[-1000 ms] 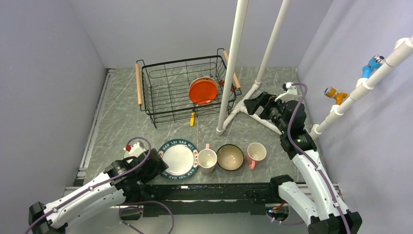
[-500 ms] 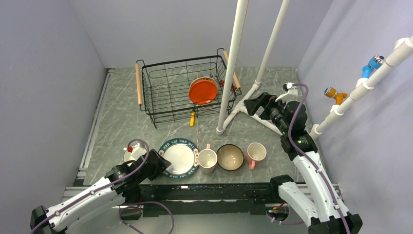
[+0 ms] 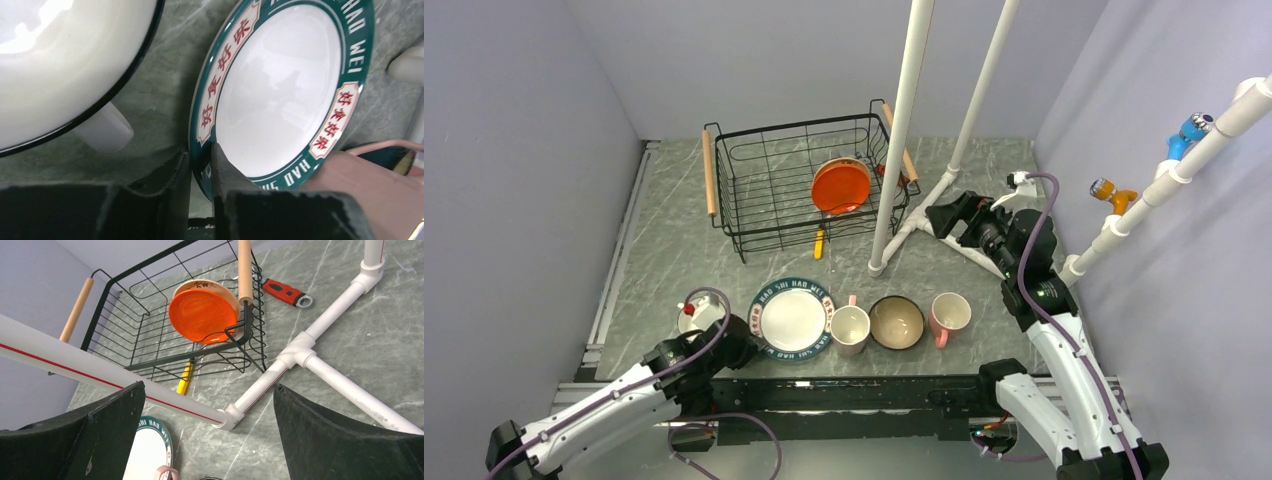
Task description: Load the mixed dishes into the dish rack
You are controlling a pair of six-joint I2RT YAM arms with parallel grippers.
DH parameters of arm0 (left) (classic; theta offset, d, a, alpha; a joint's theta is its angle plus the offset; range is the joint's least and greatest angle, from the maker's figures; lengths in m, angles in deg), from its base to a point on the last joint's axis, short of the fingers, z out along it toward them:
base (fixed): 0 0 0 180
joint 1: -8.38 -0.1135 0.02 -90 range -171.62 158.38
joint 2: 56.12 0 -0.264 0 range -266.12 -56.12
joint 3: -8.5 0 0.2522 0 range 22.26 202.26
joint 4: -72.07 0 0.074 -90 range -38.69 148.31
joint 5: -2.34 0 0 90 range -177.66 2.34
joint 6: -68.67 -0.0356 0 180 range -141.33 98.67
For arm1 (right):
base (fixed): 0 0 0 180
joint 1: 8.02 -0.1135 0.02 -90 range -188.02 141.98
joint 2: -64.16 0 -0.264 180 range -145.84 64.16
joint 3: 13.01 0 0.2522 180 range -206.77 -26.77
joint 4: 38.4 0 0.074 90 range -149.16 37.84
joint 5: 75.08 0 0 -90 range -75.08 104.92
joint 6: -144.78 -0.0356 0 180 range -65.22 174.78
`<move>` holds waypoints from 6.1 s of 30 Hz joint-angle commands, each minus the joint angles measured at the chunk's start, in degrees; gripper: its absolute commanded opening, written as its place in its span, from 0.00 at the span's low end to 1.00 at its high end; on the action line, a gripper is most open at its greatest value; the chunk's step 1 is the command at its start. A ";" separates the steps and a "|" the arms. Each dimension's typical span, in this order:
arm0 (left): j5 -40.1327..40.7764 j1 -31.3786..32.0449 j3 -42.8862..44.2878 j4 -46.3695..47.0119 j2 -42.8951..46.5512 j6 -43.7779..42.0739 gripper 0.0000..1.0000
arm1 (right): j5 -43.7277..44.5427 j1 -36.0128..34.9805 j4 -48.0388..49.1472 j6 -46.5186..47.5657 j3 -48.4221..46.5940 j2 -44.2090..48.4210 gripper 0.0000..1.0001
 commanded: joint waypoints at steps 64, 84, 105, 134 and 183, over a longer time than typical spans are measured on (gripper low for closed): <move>-9.12 0.20 38.62 3.54 2.82 -26.31 0.00 | -29.42 -22.96 28.33 -27.90 7.91 -6.84 0.95; -9.87 0.17 35.94 1.14 3.68 -23.01 0.00 | -30.51 -29.01 39.90 -34.96 12.33 -14.37 0.36; 1.80 0.22 42.18 -15.97 5.58 -25.21 0.99 | 3.30 -29.06 -4.22 -5.47 -1.23 7.39 0.00; 13.47 0.21 38.10 -25.53 9.09 -34.92 0.99 | 59.63 -29.05 -16.42 12.67 -11.80 19.77 0.00; 9.70 0.22 34.22 -18.17 17.84 -40.32 0.95 | -36.52 -0.54 24.95 48.43 -38.56 -52.40 0.00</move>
